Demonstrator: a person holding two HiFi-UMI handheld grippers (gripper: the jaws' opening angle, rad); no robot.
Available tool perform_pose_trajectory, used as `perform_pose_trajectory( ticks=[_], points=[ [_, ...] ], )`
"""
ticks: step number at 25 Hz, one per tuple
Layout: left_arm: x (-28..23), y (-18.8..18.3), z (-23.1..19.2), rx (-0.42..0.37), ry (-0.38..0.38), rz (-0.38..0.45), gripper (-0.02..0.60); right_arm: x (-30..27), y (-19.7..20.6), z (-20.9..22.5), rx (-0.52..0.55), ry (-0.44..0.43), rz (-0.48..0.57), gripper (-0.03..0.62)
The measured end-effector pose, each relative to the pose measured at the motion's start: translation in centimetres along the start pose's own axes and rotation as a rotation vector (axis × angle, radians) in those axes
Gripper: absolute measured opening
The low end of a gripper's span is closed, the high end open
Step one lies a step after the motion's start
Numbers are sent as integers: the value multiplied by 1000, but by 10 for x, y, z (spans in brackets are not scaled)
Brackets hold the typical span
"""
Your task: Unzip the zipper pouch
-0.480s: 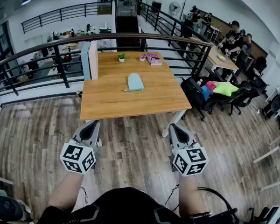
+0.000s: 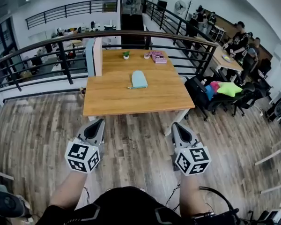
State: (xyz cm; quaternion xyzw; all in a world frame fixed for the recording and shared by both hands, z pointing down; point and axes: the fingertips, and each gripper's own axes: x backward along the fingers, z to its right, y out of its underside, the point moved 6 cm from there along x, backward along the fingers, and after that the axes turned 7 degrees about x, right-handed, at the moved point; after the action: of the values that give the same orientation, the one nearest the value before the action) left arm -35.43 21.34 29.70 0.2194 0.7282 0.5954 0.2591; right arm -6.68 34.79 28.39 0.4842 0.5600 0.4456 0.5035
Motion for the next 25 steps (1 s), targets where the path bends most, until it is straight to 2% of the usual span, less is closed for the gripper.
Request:
perform_pose_trajectory(
  ticks=[3, 8, 14, 17, 19, 20, 21, 23, 25],
  points=[
    [1, 3, 5, -8, 0, -1, 29, 4, 3, 3, -30, -2, 12, 8],
    [5, 0, 3, -25, -26, 18, 29, 7, 3, -1, -14, -7, 16, 9],
    [4, 0, 10, -35, -19, 16, 29, 11, 3, 2, -8, -16, 24, 16],
    [4, 0, 18, -59, 9, 10, 31, 12, 2, 2, -3, -45, 36, 79],
    [2, 0, 23, -62, 24, 10, 32, 12, 2, 3, -7, -53, 36, 173],
    [1, 1, 25, -60, 29, 11, 34, 13, 2, 4, -11, -52, 36, 173],
    [0, 2, 27, -57, 34, 12, 49, 13, 3, 6, -13, -49, 36, 174],
    [-1, 4, 29, -50, 42, 9, 148, 14, 4, 7, -10, -51, 27, 200],
    [-1, 5, 29, -45, 38, 7, 219, 13, 6, 8, -7, -54, 22, 227]
  ],
)
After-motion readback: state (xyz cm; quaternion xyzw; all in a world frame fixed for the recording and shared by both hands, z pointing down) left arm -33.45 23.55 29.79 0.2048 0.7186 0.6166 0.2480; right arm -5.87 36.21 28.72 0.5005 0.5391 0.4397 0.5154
